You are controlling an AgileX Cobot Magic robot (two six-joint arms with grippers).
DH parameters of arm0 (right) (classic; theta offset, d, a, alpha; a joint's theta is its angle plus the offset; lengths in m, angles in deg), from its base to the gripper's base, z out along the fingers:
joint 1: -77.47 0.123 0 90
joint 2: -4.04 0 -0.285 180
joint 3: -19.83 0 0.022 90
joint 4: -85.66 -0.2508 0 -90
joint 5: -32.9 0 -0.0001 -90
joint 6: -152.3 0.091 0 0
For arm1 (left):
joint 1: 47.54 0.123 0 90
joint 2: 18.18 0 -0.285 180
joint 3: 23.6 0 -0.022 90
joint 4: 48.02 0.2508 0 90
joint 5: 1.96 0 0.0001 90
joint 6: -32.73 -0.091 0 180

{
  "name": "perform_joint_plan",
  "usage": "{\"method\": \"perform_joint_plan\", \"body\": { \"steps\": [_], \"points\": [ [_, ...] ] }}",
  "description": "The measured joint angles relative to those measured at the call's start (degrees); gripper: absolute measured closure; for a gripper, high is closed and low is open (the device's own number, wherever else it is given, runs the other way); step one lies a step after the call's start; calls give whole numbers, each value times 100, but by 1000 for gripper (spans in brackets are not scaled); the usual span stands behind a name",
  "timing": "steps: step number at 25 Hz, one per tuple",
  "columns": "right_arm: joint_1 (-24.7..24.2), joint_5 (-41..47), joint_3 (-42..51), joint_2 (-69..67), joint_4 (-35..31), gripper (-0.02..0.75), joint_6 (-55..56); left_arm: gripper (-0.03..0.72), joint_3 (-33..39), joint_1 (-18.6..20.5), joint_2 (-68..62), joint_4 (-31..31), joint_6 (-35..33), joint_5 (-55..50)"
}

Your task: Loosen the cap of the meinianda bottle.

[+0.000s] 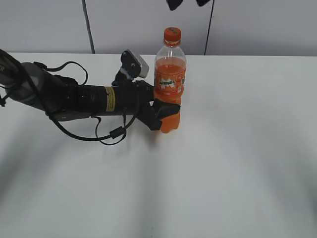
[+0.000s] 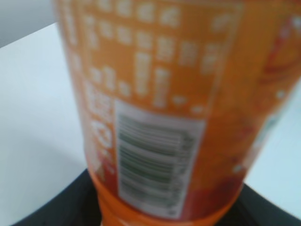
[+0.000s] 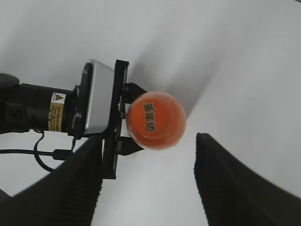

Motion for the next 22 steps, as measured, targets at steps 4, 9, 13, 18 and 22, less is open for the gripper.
{"method": "perform_joint_plan", "body": {
  "steps": [4, 9, 13, 18, 22],
  "points": [
    [239, 0, -311, -295, 236, 278, 41, 309, 0, 0, 0, 0, 0, 0],
    [286, 0, -347, -498, 462, 278, 91, 309, 0, 0, 0, 0, 0, 0],
    [286, 0, -366, -635, 474, 278, 97, 309, 0, 0, 0, 0, 0, 0],
    [286, 0, -376, -662, 560, 298, 112, 309, 0, 0, 0, 0, 0, 0],
    [286, 0, -376, -718, 583, 309, 112, 309, 0, 0, 0, 0, 0, 0]
  ]
}}
